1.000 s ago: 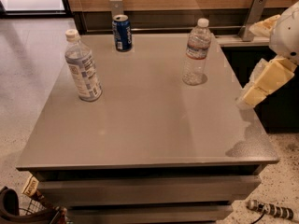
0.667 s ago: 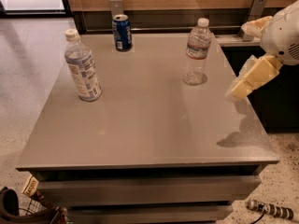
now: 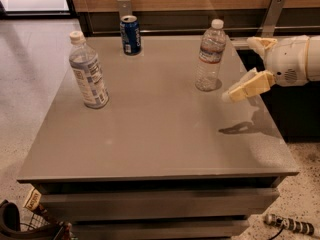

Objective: Knock water bottle over

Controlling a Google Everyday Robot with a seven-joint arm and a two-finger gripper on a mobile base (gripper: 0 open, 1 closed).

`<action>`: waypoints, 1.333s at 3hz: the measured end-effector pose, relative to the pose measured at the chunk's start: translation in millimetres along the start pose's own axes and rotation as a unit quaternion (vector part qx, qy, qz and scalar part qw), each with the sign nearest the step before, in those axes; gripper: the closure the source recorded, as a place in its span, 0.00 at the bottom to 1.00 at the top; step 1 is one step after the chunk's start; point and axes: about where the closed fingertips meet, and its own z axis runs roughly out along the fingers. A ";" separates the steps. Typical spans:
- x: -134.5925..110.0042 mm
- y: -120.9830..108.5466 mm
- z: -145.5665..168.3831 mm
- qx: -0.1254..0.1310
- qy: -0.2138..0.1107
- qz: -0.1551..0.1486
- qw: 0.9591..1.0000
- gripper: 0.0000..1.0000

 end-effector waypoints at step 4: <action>7.1 -36.0 37.7 0.036 -0.179 0.068 0.981 0.00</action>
Offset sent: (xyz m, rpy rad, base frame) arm 0.0535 -0.0130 -0.0158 0.5060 -0.1790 -0.0456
